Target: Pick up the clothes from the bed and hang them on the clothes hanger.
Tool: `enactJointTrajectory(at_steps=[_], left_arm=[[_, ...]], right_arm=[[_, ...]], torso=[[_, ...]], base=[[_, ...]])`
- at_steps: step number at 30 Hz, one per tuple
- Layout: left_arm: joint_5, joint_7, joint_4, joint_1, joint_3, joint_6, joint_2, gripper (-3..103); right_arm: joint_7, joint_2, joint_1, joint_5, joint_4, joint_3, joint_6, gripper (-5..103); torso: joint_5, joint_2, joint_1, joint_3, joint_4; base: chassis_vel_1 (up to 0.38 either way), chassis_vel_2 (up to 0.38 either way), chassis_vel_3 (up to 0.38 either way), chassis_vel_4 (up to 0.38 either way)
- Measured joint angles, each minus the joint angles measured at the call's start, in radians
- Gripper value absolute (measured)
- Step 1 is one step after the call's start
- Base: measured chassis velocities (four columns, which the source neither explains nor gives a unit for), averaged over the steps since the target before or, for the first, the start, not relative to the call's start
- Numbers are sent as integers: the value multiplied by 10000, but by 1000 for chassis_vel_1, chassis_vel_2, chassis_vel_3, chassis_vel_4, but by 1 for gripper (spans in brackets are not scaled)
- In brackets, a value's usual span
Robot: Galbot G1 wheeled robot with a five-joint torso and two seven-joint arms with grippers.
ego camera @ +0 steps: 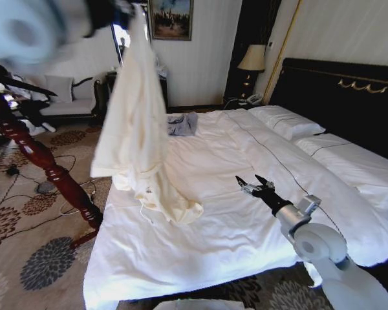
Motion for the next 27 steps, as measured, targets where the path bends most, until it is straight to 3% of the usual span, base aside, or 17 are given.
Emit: enactJointTrajectory(at_steps=[4, 9, 21, 23, 27], left_arm=[[356, -525, 677, 1261, -1067, 364, 1164, 1], [359, -635, 1459, 1607, -1472, 525, 2085, 1], [127, -722, 1515, 1362, -1134, 720, 2382, 1], [78, -739, 1501, 1262, -957, 767, 2433, 1], [79, -739, 1633, 1295, -924, 784, 2563, 1]], right_arm=[[-6, 86, -91, 61, 67, -18, -4, 100], [-7, 126, -131, 25, 90, -438, -62, 100], [-151, 370, 1077, -819, -871, -2580, -57, 100], [-446, 282, 1580, -1031, -1178, -3609, 22, 100], [-847, 371, 1704, -1425, -1183, -4206, 138, 100]], torso=[[6, 1, -1, -3, 4], [10, 0, 0, -3, -1], [2, 1, -3, -4, 6], [4, 1, -3, -4, 6], [3, 1, -3, -4, 7]], base=[[0, 0, 0, 0], [0, 0, 0, 0], [0, 0, 0, 0], [0, 0, 0, 0], [0, 0, 0, 0]])
